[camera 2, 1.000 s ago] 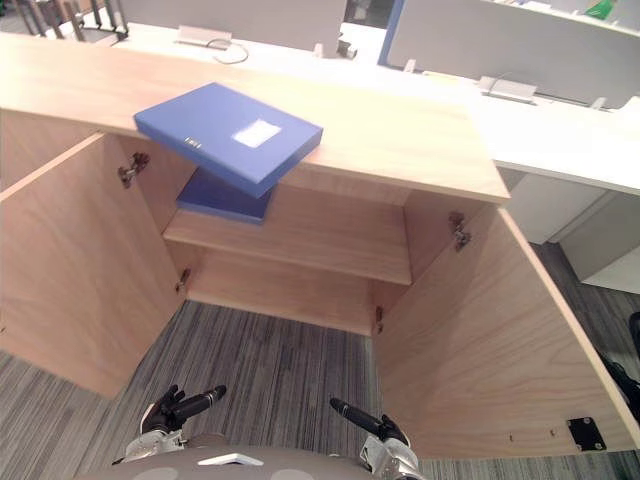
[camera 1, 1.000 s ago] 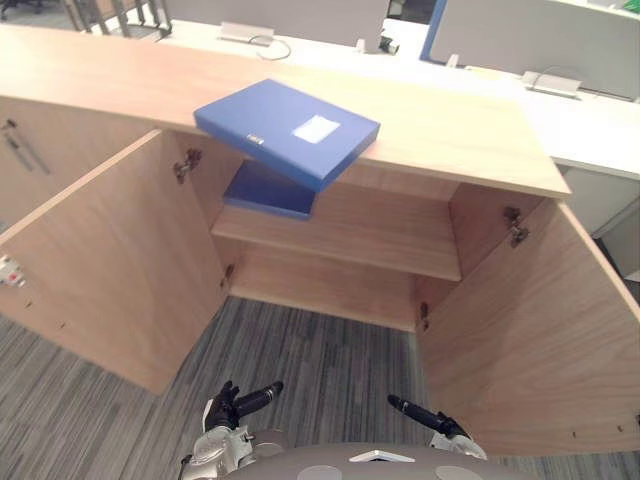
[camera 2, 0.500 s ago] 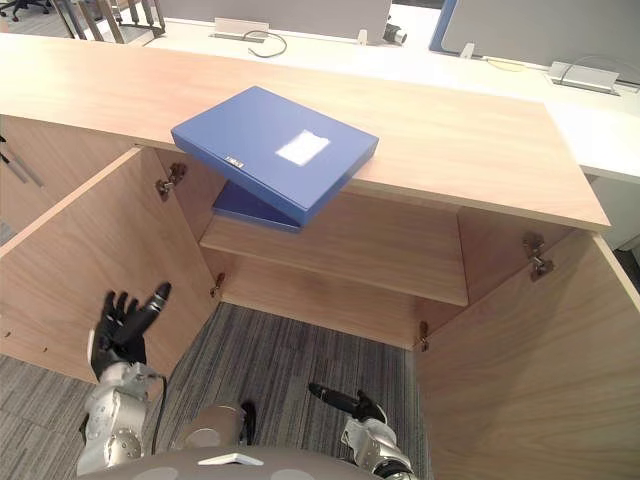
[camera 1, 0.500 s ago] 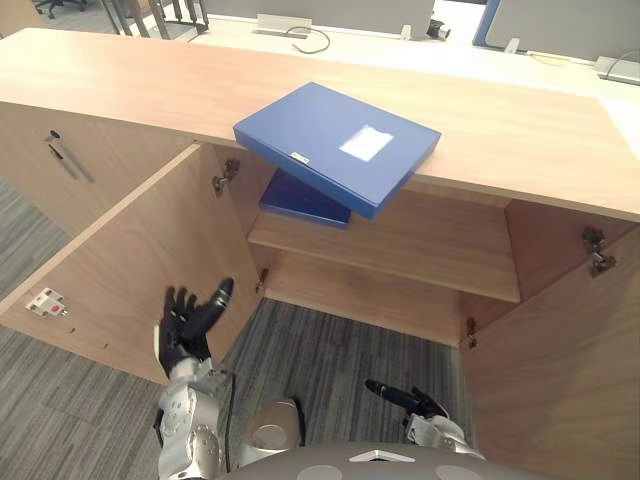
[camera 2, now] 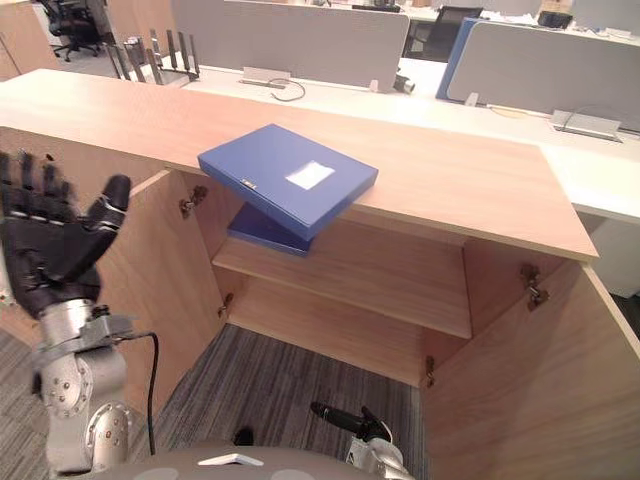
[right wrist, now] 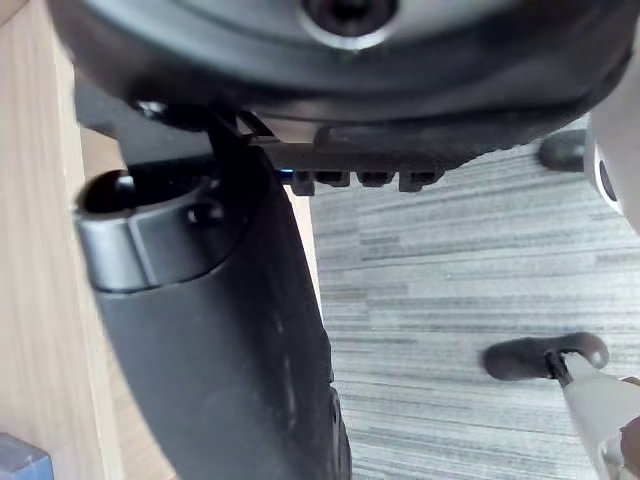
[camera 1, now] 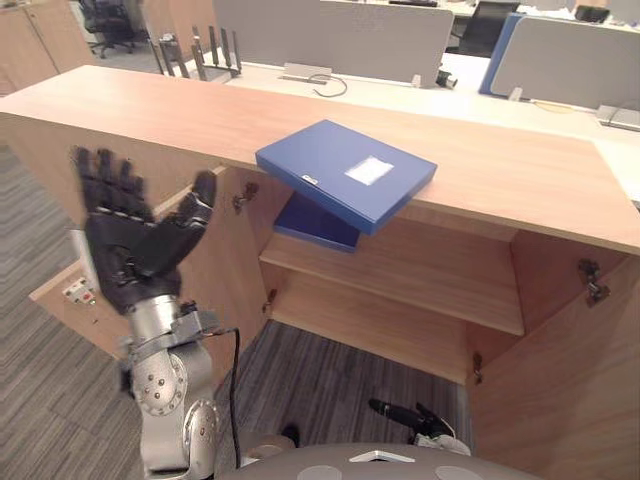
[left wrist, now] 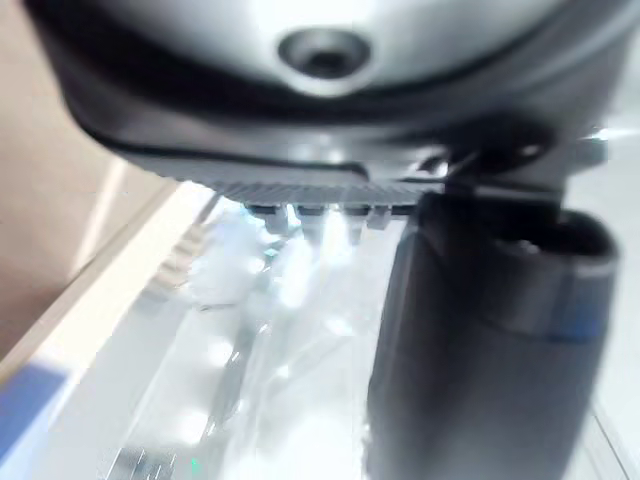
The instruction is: Walk over to the cabinet, pick up the folder, carry it to the office cabinet, place the folder inside the office cabinet, then close the office cabinet door
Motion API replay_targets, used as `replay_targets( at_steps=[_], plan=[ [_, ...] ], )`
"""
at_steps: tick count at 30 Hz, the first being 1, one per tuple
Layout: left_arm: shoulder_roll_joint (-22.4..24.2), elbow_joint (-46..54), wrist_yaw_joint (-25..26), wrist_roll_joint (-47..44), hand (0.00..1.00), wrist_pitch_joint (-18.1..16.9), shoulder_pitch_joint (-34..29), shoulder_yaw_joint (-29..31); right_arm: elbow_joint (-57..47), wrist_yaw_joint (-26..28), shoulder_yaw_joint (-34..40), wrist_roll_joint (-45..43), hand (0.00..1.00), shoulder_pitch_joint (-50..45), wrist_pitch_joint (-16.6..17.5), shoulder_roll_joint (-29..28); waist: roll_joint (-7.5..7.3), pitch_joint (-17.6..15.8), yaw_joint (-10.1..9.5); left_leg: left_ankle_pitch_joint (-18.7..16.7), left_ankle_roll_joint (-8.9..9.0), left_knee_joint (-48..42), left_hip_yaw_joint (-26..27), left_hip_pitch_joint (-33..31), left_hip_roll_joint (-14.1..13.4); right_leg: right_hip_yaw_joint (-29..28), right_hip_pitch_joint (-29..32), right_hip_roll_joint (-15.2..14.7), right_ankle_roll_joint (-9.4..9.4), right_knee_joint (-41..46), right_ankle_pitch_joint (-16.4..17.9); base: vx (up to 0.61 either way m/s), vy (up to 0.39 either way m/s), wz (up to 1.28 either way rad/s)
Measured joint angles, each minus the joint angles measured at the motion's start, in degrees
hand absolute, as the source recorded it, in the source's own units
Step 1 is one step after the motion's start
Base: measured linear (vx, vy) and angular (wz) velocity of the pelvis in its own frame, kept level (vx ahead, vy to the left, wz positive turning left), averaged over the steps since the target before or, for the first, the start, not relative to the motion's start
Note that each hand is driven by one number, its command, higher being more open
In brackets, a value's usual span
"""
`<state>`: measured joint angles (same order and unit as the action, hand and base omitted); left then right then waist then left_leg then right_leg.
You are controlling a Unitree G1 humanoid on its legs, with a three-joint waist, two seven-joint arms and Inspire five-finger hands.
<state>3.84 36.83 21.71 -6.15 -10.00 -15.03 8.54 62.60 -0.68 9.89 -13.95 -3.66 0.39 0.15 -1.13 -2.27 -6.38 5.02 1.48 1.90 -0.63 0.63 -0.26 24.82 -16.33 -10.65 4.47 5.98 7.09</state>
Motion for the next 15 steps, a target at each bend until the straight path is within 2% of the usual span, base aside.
replay_targets(
  at_steps=[3, 5, 7, 10, 11, 13, 15],
  plan=[
    [-0.38, 0.95, 7.16, 14.45, 1.00, 0.51, 1.77, 4.12, 0.04, 0.02, 0.76, 0.07, 1.00, -0.11, 0.00, -0.17, 0.15, 0.63, -0.05, 1.36, 0.01, 2.44, -0.45, 0.96, 0.08, -0.01, 0.08, 0.09, 0.00, -0.11, 0.00, -0.03, -0.017, 0.06],
    [-0.56, 1.70, 10.22, 21.03, 1.00, 1.60, 3.72, 4.90, 0.09, -0.01, 0.76, 0.11, 1.00, -0.05, 0.01, -0.30, 0.23, 0.75, 0.00, 2.06, -0.03, 3.12, -0.79, 0.98, 0.06, -0.02, 0.23, 0.27, -0.01, -0.29, 0.03, -0.05, -0.021, 0.02],
    [-2.03, 1.86, 11.37, 25.33, 1.00, 2.08, 4.63, 4.80, 0.14, -0.03, 0.69, 0.22, 1.00, 0.02, 0.01, -0.42, 0.46, 0.71, 0.13, 2.06, -0.02, 3.14, -0.79, 0.98, 0.07, -0.07, 0.24, 0.32, -0.07, -0.64, 0.12, -0.06, -0.022, -0.09],
    [-7.88, 1.88, 12.13, 34.21, 1.00, 3.86, 6.54, 4.59, 1.02, -0.01, -0.23, 0.92, 1.00, 0.46, 0.24, -0.52, -0.21, 0.84, 0.15, 2.23, 0.51, 3.21, -0.03, 0.81, 0.32, -1.71, 0.42, 0.25, -0.97, -2.35, 2.23, -0.07, -0.044, -0.26],
    [-10.92, 1.58, 12.03, 37.98, 1.00, 4.48, 7.65, 4.05, 2.08, 0.04, -1.12, 2.19, 1.00, 1.20, 0.21, -0.37, -0.21, 0.87, 0.46, 2.44, 0.90, 3.23, 0.10, 0.82, 0.38, -2.75, 0.76, 0.25, 0.05, -2.73, 3.09, -0.08, -0.058, -0.31],
    [-13.93, 1.44, 11.45, 41.67, 1.00, 4.91, 9.03, 2.67, 2.92, 0.19, -1.59, 2.36, 1.00, 1.58, 0.29, 0.10, 0.21, 1.16, 0.52, 2.81, 1.40, 3.24, 0.18, 0.84, -0.28, -3.84, 1.36, 1.00, 0.05, -2.70, 3.05, -0.07, -0.057, -0.27],
    [-16.41, 0.17, 11.20, 45.28, 1.00, 4.89, 11.41, 2.17, 3.08, 0.18, -1.59, 2.39, 1.00, 1.51, 0.35, 0.21, 0.03, 1.28, 0.58, 3.30, 2.13, 3.23, 0.21, 0.88, -1.09, -4.62, 1.42, 1.65, 0.27, -3.18, 2.75, -0.03, -0.061, -0.17]
  ],
)
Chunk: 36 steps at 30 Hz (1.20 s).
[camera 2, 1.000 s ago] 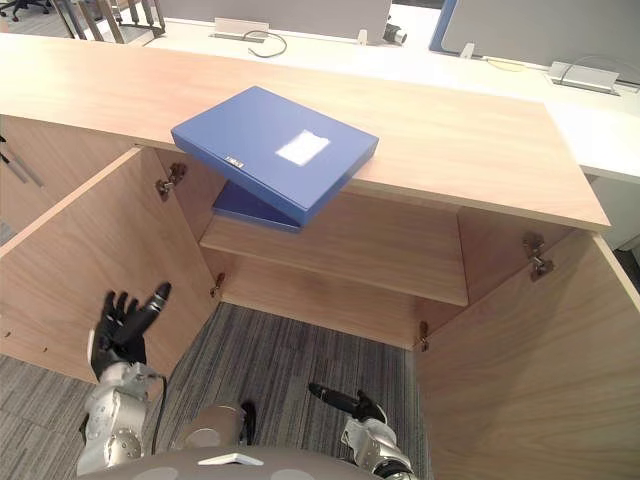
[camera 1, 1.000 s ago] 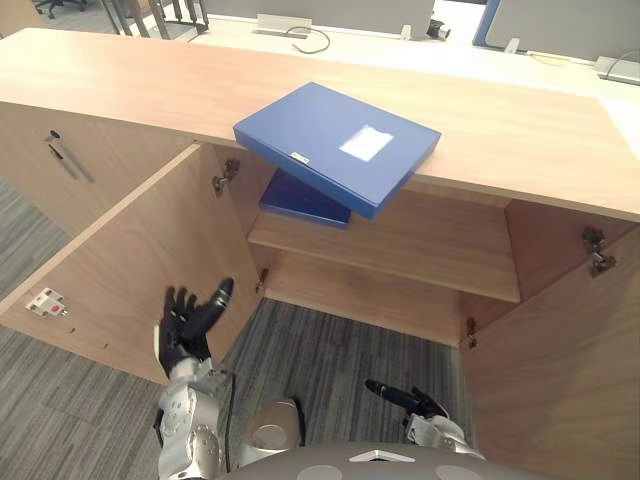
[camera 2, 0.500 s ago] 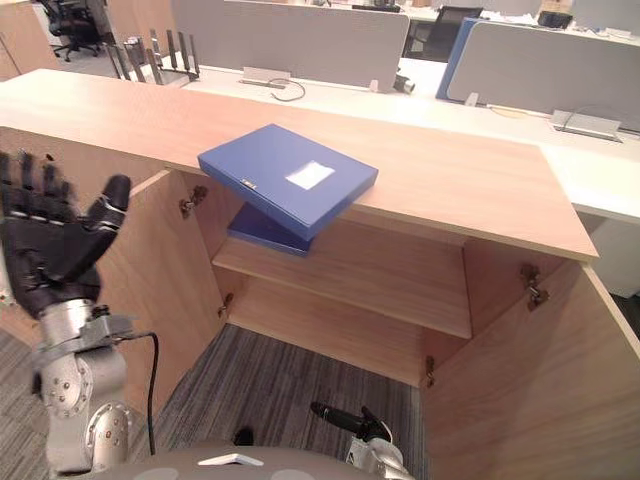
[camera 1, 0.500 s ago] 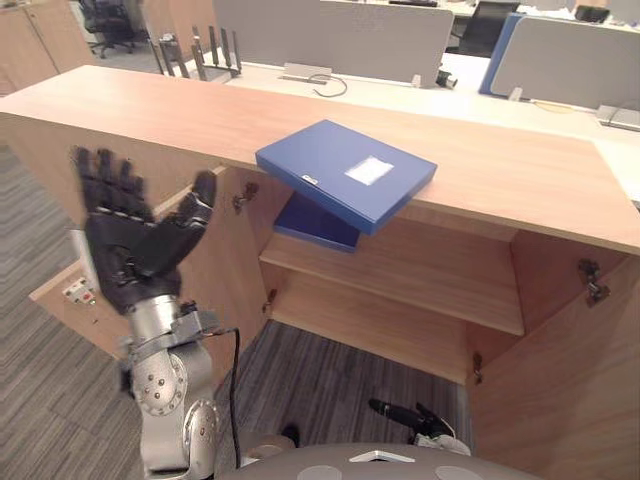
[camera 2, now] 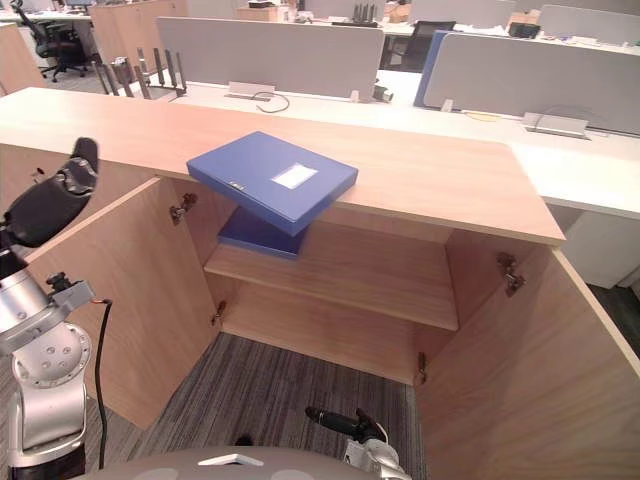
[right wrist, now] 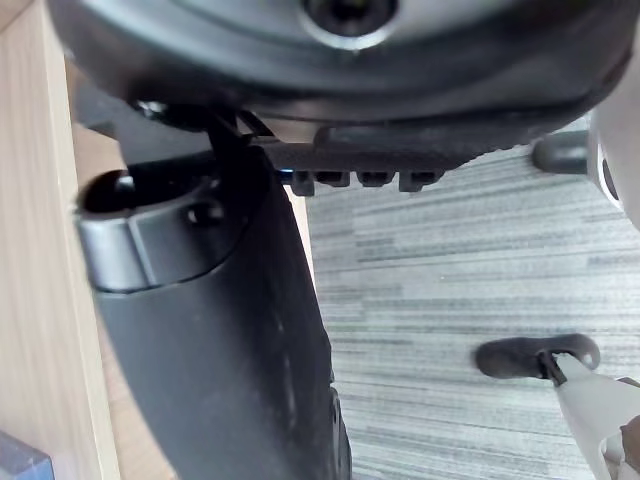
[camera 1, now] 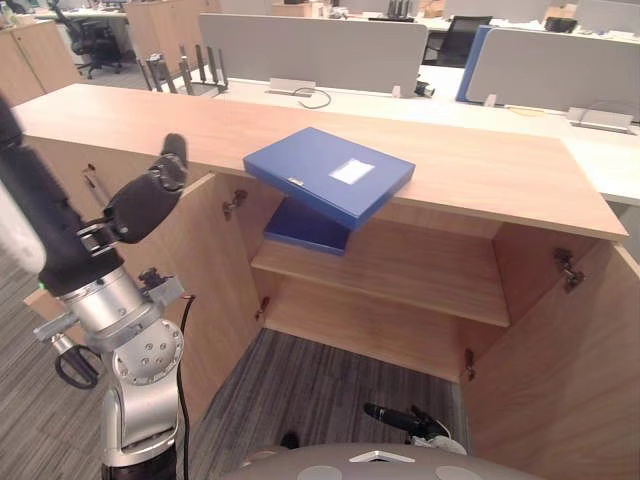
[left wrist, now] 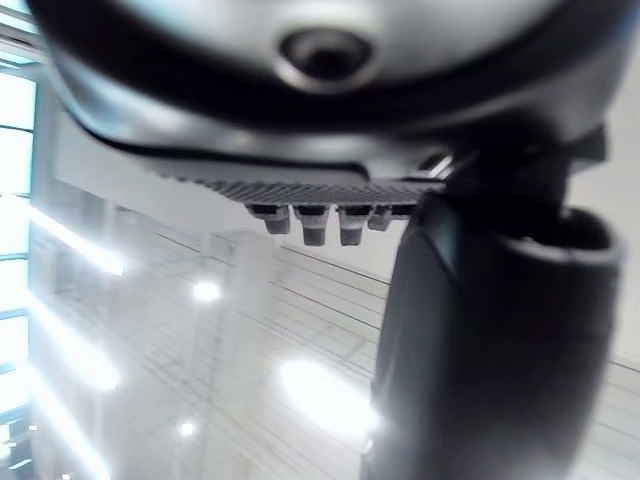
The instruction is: Walk over to the cabinet, pick up the folder, carry it to the office cabinet, place the folder inside the office cabinet, then close the office cabinet door
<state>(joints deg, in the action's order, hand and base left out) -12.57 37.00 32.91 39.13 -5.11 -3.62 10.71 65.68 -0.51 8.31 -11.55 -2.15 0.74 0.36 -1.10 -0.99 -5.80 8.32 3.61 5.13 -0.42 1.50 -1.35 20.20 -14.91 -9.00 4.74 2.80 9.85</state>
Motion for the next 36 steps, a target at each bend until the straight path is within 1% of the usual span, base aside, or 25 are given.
replay_targets(
  at_steps=[2, 4, 9, 12, 14, 15, 17, 20, 25, 27, 29, 34, 36],
  plan=[
    [-3.20, -4.30, 0.12, 2.35, 1.00, 0.21, 3.97, -0.61, 1.03, 0.09, 0.00, 0.09, 1.00, -0.02, 0.19, 0.59, -0.56, 0.28, -0.02, 0.26, 0.16, 0.00, 0.20, -0.03, -0.89, -0.62, 0.01, 0.89, 0.30, -0.85, -0.82, 0.00, -0.085, -0.14],
    [-6.03, -8.36, -0.18, 3.38, 1.00, 0.62, 6.06, -1.31, 1.67, 0.20, -0.02, 0.15, 1.00, -0.05, 0.20, 1.21, -0.72, 0.35, 0.00, 0.20, 0.25, -0.01, 0.82, -0.04, -1.37, -1.60, 0.13, 1.35, 0.16, -1.71, -1.36, 0.03, -0.069, -0.25],
    [-12.70, -18.12, -2.81, 7.22, 1.00, 1.66, 9.28, -5.87, 2.04, 0.32, 0.13, 1.91, 1.00, -1.33, 0.07, 2.02, -1.77, 1.02, 1.46, 0.06, 0.42, -0.21, 2.59, -0.01, -1.40, -4.61, 1.29, 1.20, 0.23, -2.18, -2.11, 0.06, -0.032, -0.31],
    [-15.89, -24.85, -4.76, 9.06, 1.00, 1.23, 12.85, -9.12, 1.64, 0.74, 0.13, 1.94, 1.00, -1.29, 0.08, 1.99, -1.86, 0.92, 2.22, 0.01, 0.40, -0.01, 3.56, 0.21, -1.44, -5.80, 1.86, 1.00, 0.04, -2.23, -2.60, -0.02, 0.003, -0.23],
    [-18.22, -28.64, -5.62, 10.76, 1.00, 1.23, 13.45, -9.70, 1.48, 1.00, 0.13, 1.96, 1.00, -1.32, 0.10, 2.01, -1.72, 0.82, 2.97, -0.44, 0.40, 0.07, 3.99, 1.01, -1.59, -6.28, 1.59, 0.96, 0.01, -2.12, -2.63, -0.05, -0.002, -0.16],
    [-19.05, -30.82, -6.36, 11.02, 1.00, 1.24, 13.84, -9.88, 0.95, 1.17, 0.14, 1.97, 1.00, -1.28, 0.10, 2.00, -1.63, 0.79, 3.00, -0.63, 0.36, 0.08, 4.30, 1.41, -1.71, -6.65, 1.51, 0.96, -0.01, -2.12, -2.60, -0.07, -0.004, -0.18],
    [-19.62, -33.13, -7.17, 11.02, 1.00, 1.59, 14.48, -9.84, 0.80, 1.17, 0.16, 1.97, 1.00, -1.51, 0.14, 2.08, -1.60, 0.74, 3.06, -1.08, 0.79, 0.08, 4.31, 1.62, -1.83, -6.73, 1.51, 0.99, -0.49, -2.12, -2.29, -0.07, -0.006, -0.09],
    [-20.52, -35.44, -7.66, 11.01, 1.00, 1.65, 14.67, -9.85, 0.82, 1.20, 0.18, 1.98, 1.00, -1.89, 0.10, 2.13, -1.69, 0.74, 3.04, -1.35, 0.77, 0.08, 4.31, 1.69, -1.86, -6.86, 1.47, 1.01, -0.57, -2.23, -2.23, -0.05, -0.012, -0.03],
    [-23.82, -38.68, -9.66, 11.01, 1.00, 1.48, 15.92, -10.48, 0.82, 1.42, 0.24, 2.02, 1.00, -2.65, 0.05, 2.00, -2.84, 1.12, 3.01, -1.71, 0.97, 0.06, 4.31, 2.04, -1.60, -7.12, 0.78, 0.91, -0.54, -2.96, -2.26, 0.00, 0.000, 0.00],
    [-24.98, -39.58, -10.52, 11.00, 1.00, 1.41, 16.62, -11.64, 0.82, 1.42, 0.57, 2.03, 1.00, -2.81, 0.04, 1.96, -3.12, 1.24, 3.03, -1.55, 0.70, 0.05, 4.33, 2.06, -1.44, -7.18, 0.78, 0.77, -0.34, -2.99, -2.39, 0.02, -0.014, -0.01],
    [-25.88, -39.82, -11.39, 11.00, 1.00, 0.47, 16.67, -12.70, 0.83, 1.42, 0.78, 2.04, 1.00, -2.81, 0.03, 1.97, -3.22, 1.25, 3.03, -1.59, 0.68, 0.02, 4.73, 2.18, -1.24, -7.50, 0.77, 0.56, -0.20, -3.20, -2.47, 0.03, -0.025, -0.07],
    [-26.15, -39.97, -11.92, 10.99, 1.00, -0.64, 16.64, -13.12, 0.86, 1.50, 1.21, 2.07, 1.00, -2.30, 0.02, 1.97, -3.31, 0.83, 3.28, -2.01, 0.93, 0.03, 5.03, 3.17, -1.09, -7.91, -0.13, 0.37, -0.17, -3.87, -2.53, 0.01, -0.030, -0.08],
    [-26.16, -40.29, -11.92, 10.99, 1.00, -1.29, 16.65, -13.12, 0.87, 1.50, 1.19, 2.10, 1.00, -2.10, 0.02, 2.11, -3.09, 0.69, 3.85, -2.23, 0.97, 0.06, 5.02, 3.44, -1.12, -7.86, -0.41, 0.40, -0.47, -3.94, -2.34, -0.02, -0.040, -0.01]
  ],
)
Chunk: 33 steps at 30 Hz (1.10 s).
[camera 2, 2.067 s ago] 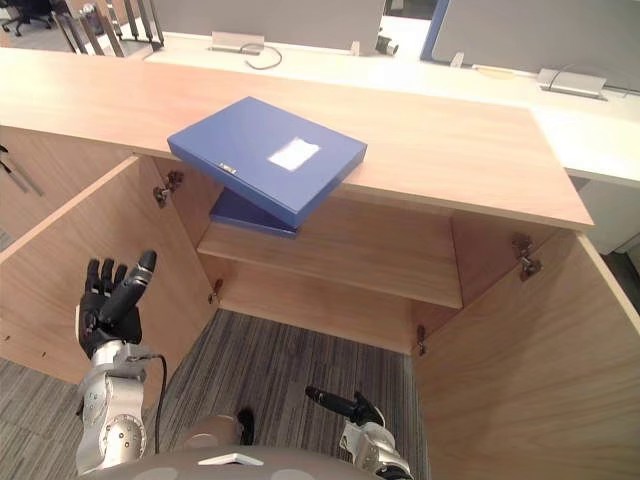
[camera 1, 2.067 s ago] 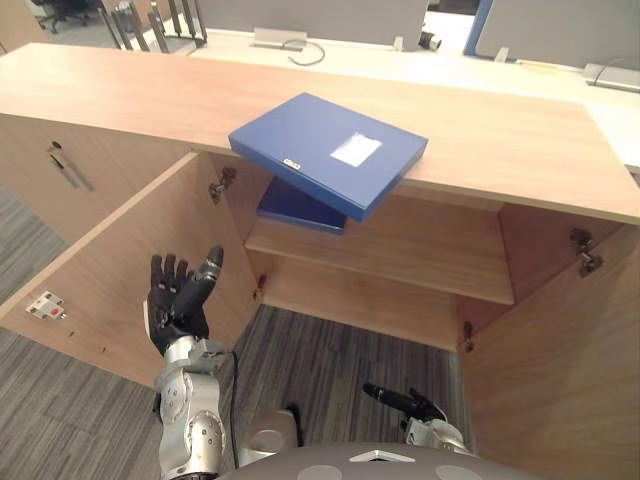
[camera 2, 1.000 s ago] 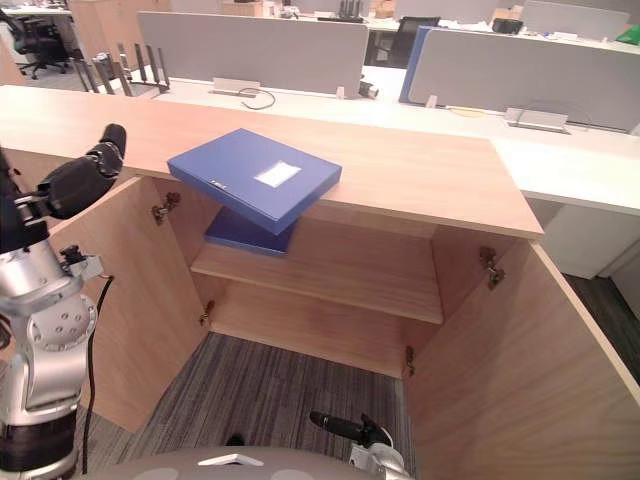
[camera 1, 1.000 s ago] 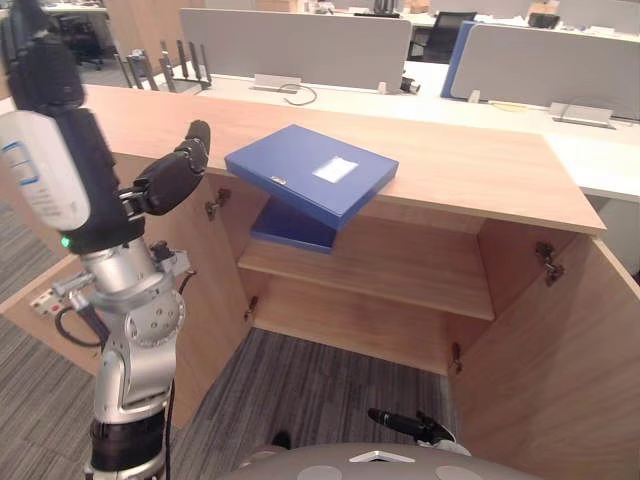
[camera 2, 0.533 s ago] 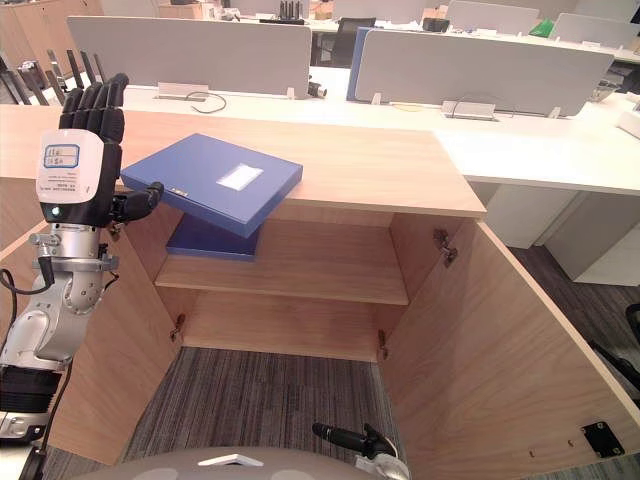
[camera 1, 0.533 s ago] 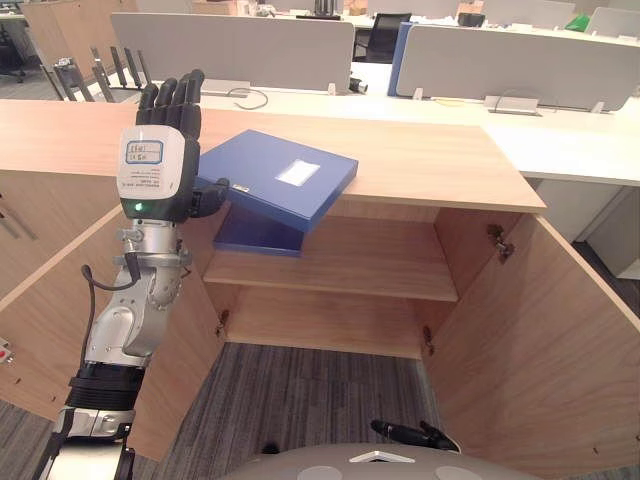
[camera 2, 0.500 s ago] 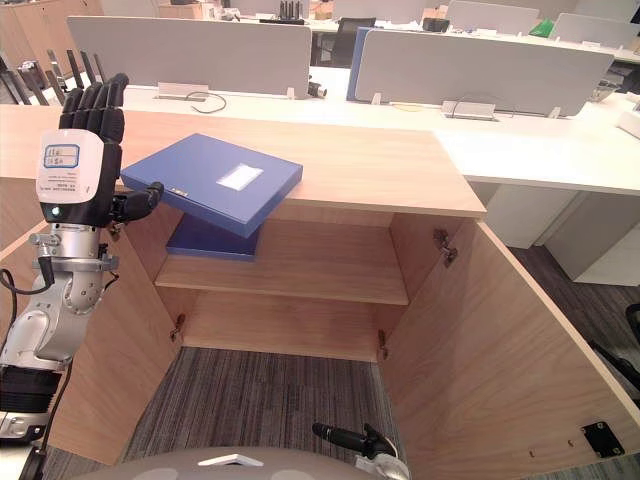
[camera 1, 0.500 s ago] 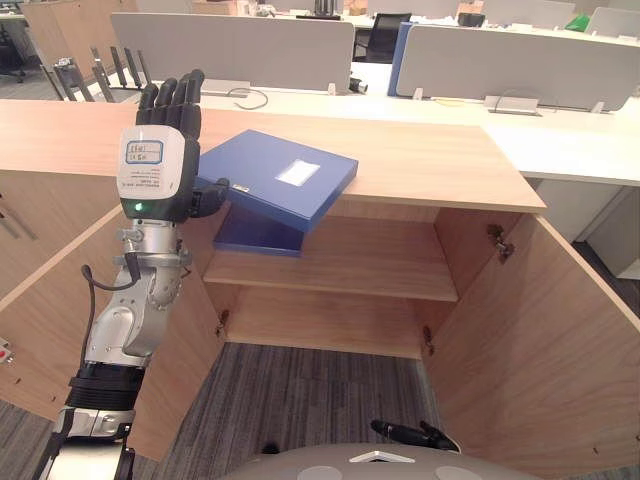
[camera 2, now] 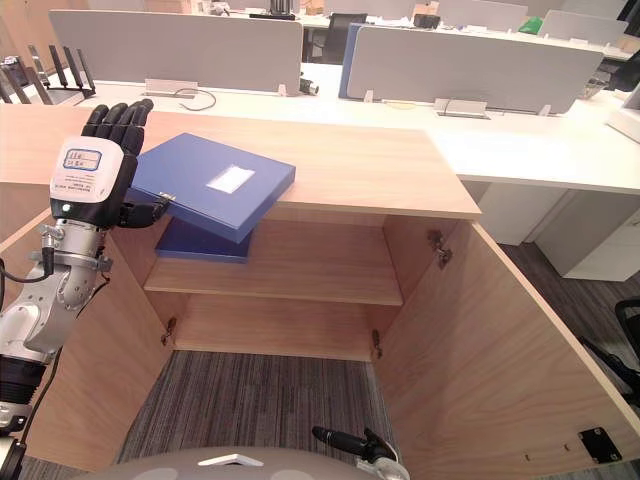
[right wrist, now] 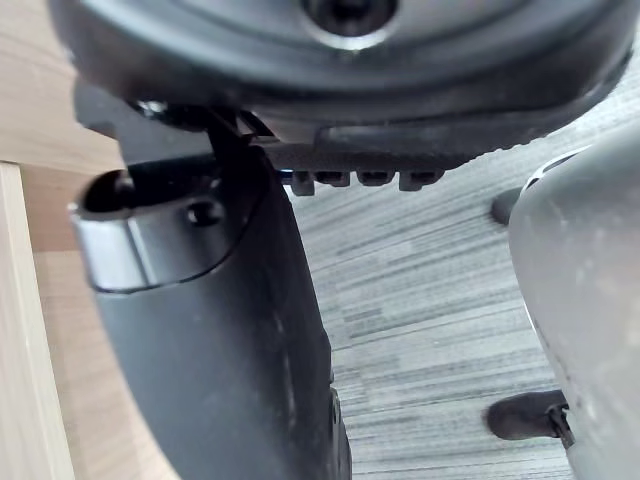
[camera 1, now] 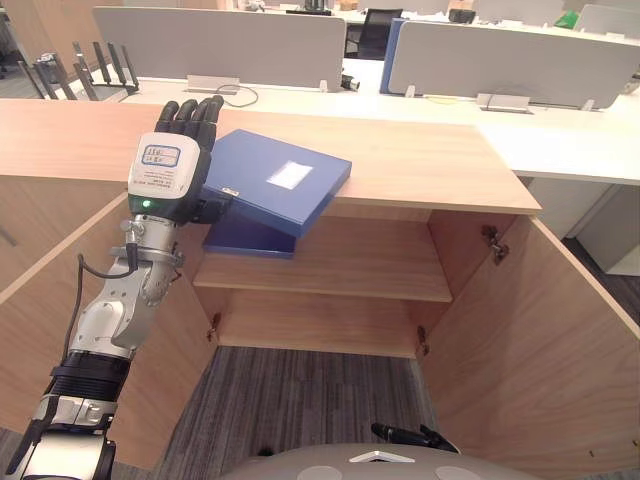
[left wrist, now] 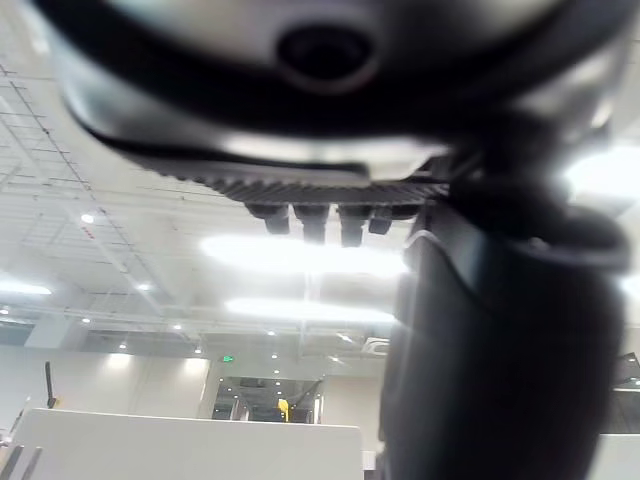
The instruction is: Walk over to the cabinet, pick up the folder, carry it to the office cabinet, place the folder inside the office cabinet, then close the office cabinet door
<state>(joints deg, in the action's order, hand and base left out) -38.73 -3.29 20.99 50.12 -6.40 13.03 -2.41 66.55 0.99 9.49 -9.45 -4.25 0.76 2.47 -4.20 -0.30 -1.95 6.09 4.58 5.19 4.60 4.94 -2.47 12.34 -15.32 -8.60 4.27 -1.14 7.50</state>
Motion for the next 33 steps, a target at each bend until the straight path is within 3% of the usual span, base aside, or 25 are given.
replay_targets(
  at_steps=[4, 9, 17, 23, 33],
  plan=[
    [0.00, -0.93, -0.03, 0.01, 1.00, -0.03, 0.01, -0.07, 0.00, 0.00, -0.01, -0.01, 1.00, 0.32, 0.00, 0.04, 0.24, -0.24, 0.55, -0.19, -0.01, 0.01, -0.02, 0.00, 0.03, 0.04, -0.03, -0.02, -0.20, -0.02, 0.12, -0.01, -0.026, 0.00],
    [-0.01, -1.56, -0.51, 0.01, 1.00, 0.01, 0.03, -1.70, 0.04, -0.01, -0.55, 0.01, 1.00, 0.30, -0.09, 0.03, -0.60, -0.68, 0.60, -0.45, 0.01, 0.00, -0.02, 0.60, 0.17, 0.14, -0.76, -0.11, -0.42, -0.02, 0.25, 0.00, -0.027, 0.00],
    [-0.25, -5.38, -4.73, 0.02, 1.00, -1.26, 0.52, -8.43, 0.02, 0.02, -0.79, 0.00, 1.00, 0.62, -0.08, 0.03, -0.74, -0.76, 1.45, -0.54, 0.00, 0.00, 0.05, 0.61, 0.26, 0.08, -0.74, -0.22, -0.43, -0.06, 0.26, -0.02, -0.025, 0.00],
    [-0.66, -5.43, -6.19, 0.00, 1.00, -2.27, 0.88, -8.90, 0.01, 0.03, -0.46, 0.00, 1.00, 0.58, -0.08, 0.07, -0.79, -0.74, 2.21, -0.65, 0.02, 0.00, 0.24, 0.68, 0.25, -0.05, -0.74, -0.23, -0.44, -0.10, 0.26, -0.02, -0.032, -0.01],
    [-1.76, -13.18, -6.15, 2.72, 1.00, -2.02, 4.85, -12.83, 0.07, 0.15, -0.50, 0.01, 1.00, -0.01, -0.16, 0.25, -1.29, -0.72, 2.84, -1.27, 0.08, 0.01, 1.03, 1.39, 0.20, -0.62, -1.09, -0.33, -0.75, -0.16, 0.44, -0.01, -0.020, -0.04]
  ],
)
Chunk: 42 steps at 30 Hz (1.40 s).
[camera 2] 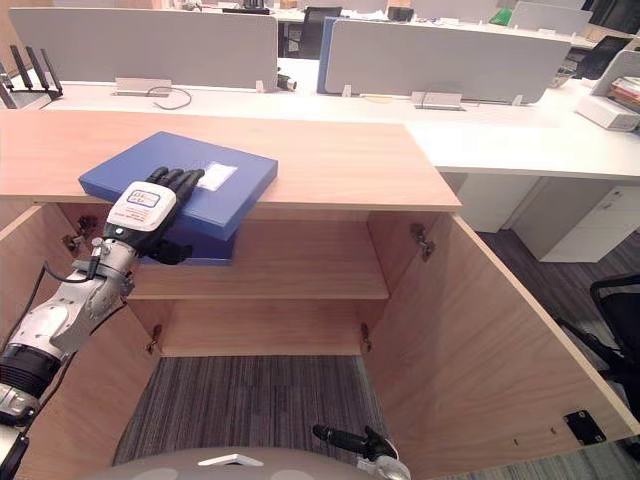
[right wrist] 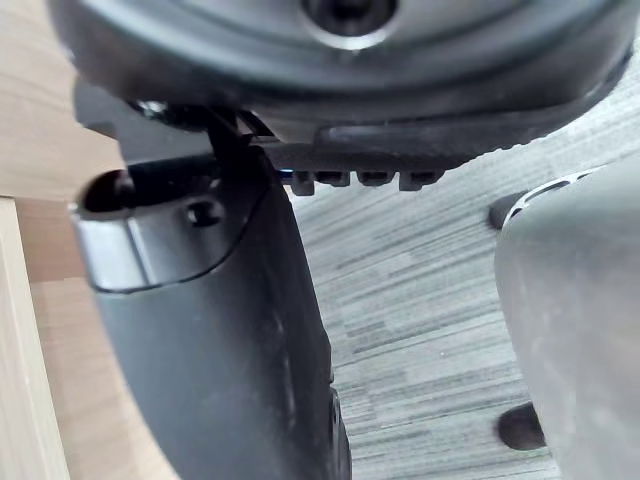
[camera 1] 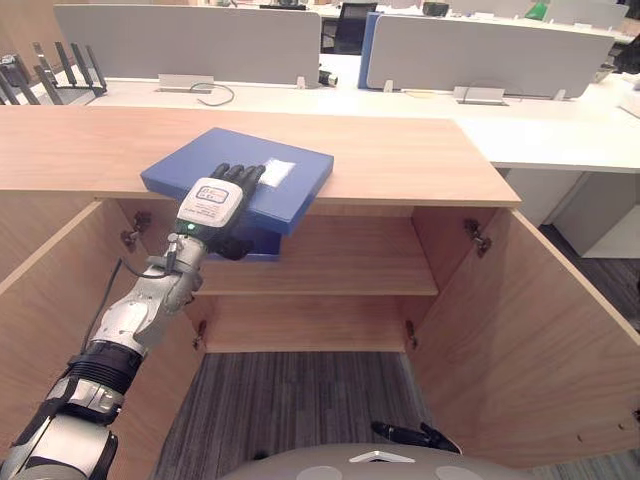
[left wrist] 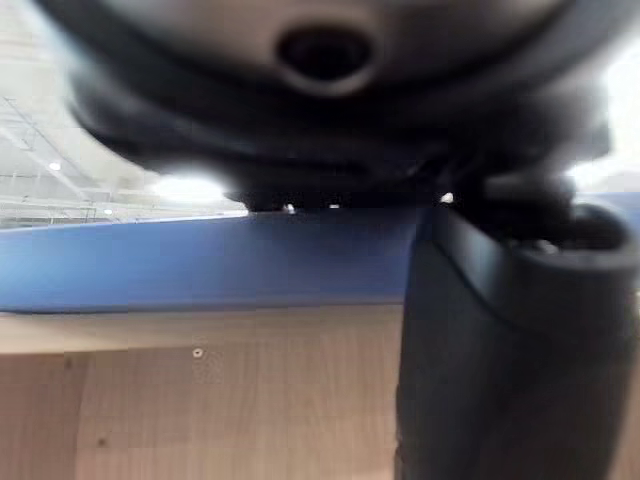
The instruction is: Walk over to the cabinet, pick up the folder, carry it to the office cabinet, place the folder inside the office cabinet, then close the office cabinet door
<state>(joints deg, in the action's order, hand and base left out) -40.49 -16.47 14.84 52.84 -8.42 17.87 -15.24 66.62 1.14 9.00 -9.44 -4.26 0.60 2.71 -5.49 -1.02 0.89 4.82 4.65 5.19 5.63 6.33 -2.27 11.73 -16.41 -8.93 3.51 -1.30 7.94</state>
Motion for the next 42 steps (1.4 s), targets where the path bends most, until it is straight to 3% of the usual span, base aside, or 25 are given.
replay_targets(
  at_steps=[1, 2, 8, 20, 23, 26, 28, 32, 35, 37, 39, 42],
  plan=[
    [0.00, -0.38, 0.12, 0.35, 1.00, 0.07, 0.40, 0.00, 0.03, -0.01, 0.00, 0.00, 1.00, -0.02, -0.01, 0.00, -0.06, -0.01, 0.01, -0.02, 0.03, 0.00, 0.05, 0.00, 0.00, -0.03, 0.01, 0.00, 0.00, -0.02, 0.00, -0.01, -0.035, -0.05],
    [0.00, -1.38, 0.89, 2.29, 0.00, 0.81, 1.30, -0.08, 0.06, -0.03, -0.01, 0.00, 1.00, -0.03, -0.01, 0.00, -0.15, -0.01, 0.15, -0.07, 0.05, 0.00, 0.15, 0.02, -0.01, -0.13, 0.03, -0.01, 0.00, -0.05, 0.00, -0.01, -0.028, -0.03],
    [0.14, -6.48, 5.03, 6.22, 0.00, 6.04, 5.31, -0.02, 0.11, -0.40, -0.23, -0.01, 1.00, -0.14, 0.00, -0.01, -0.47, -0.06, 0.99, -0.43, 0.15, -0.01, 0.86, 0.07, -0.05, -0.79, 0.10, -0.01, -0.15, -0.59, -0.11, 0.00, -0.034, -0.06],
    [2.63, -8.86, 9.76, 9.14, 0.00, 8.73, 6.94, 0.86, 0.19, -0.60, -0.72, -0.09, 1.00, -0.78, 0.04, 0.28, -0.65, 0.00, 1.08, -0.67, 0.18, 0.01, 1.56, 0.15, -0.13, -0.96, 0.09, 0.00, -0.72, -0.98, -0.45, -0.01, -0.037, -0.02],
    [5.70, -6.80, 9.83, 9.13, 0.00, 10.04, 5.16, 3.42, 0.19, -0.78, -1.07, -0.11, 1.00, -0.96, 0.05, 0.37, -0.84, -0.19, 1.16, -0.75, 0.07, 0.00, 1.56, 0.15, -0.10, -0.95, 0.12, -0.05, -0.85, -1.00, -0.53, -0.02, -0.019, -0.01],
    [9.61, 1.57, 9.72, 9.13, 0.00, 12.77, -1.18, 7.18, 0.35, -1.30, -2.51, -0.15, 1.00, -1.15, 0.06, 0.78, -1.11, -0.34, 1.65, -0.82, 0.00, -0.02, 1.58, 0.15, 0.00, -0.76, 0.24, -0.13, -0.85, -0.78, -0.53, 0.00, -0.041, 0.00],
    [11.89, 9.69, 10.71, 7.43, 0.00, 12.13, -5.79, 7.61, 0.97, -1.60, -2.85, -0.17, 1.00, -1.64, 0.05, 1.24, -1.08, -0.36, 1.37, -0.82, -0.01, -0.20, 1.24, 0.15, 0.08, 0.15, 0.24, -0.18, -0.84, -0.22, -0.54, 0.04, -0.049, 0.11],
    [22.10, 28.43, 10.74, -3.66, 0.00, 4.59, -16.97, 1.41, 2.55, -2.00, -3.00, -0.05, 1.00, -1.73, -0.03, 2.03, -0.34, -0.78, 0.44, -0.81, -0.01, -0.19, -0.17, 0.27, -0.08, 2.31, 0.27, -0.01, -0.83, 2.23, -0.56, 0.03, -0.034, 0.24],
    [24.23, 32.92, 7.58, -10.64, 0.00, -2.37, -20.41, -4.39, 2.60, -2.14, -3.24, -0.09, 1.00, -1.12, 0.10, 2.04, 0.42, -1.14, 0.66, -0.74, -0.11, 0.01, 0.02, 0.33, -0.29, 2.20, 0.43, 0.10, -0.74, 2.16, -0.62, -0.05, -0.027, -0.08],
    [25.16, 33.35, 5.34, -15.17, 0.00, -5.10, -20.68, -5.58, 2.30, -2.13, -3.85, -0.11, 1.00, -0.93, 0.19, 2.55, 1.25, -1.35, 0.90, -0.64, -0.25, 0.04, 0.36, 0.48, -0.38, 2.14, 0.45, 0.08, -0.70, 2.03, -0.60, -0.10, -0.034, -0.15],
    [26.29, 33.35, 3.96, -18.41, 0.00, -5.93, -20.69, -5.76, 2.28, -2.11, -4.15, -0.12, 1.00, -0.96, 0.22, 3.05, 1.88, -1.41, 1.02, -0.49, -0.42, 0.07, 0.58, 0.47, -0.39, 2.21, 0.48, 0.04, -0.45, 1.71, -0.45, -0.12, -0.032, -0.12],
    [27.37, 33.27, 3.25, -21.49, 0.00, -6.19, -21.55, -4.89, 2.42, -2.27, -4.99, -0.15, 1.00, -1.39, 0.17, 3.44, 1.93, -1.59, 0.99, -0.01, -0.24, 0.09, -0.01, 0.30, -0.42, 2.87, 0.46, -0.02, 1.39, 1.73, 0.45, -0.12, -0.051, 0.09]
  ],
)
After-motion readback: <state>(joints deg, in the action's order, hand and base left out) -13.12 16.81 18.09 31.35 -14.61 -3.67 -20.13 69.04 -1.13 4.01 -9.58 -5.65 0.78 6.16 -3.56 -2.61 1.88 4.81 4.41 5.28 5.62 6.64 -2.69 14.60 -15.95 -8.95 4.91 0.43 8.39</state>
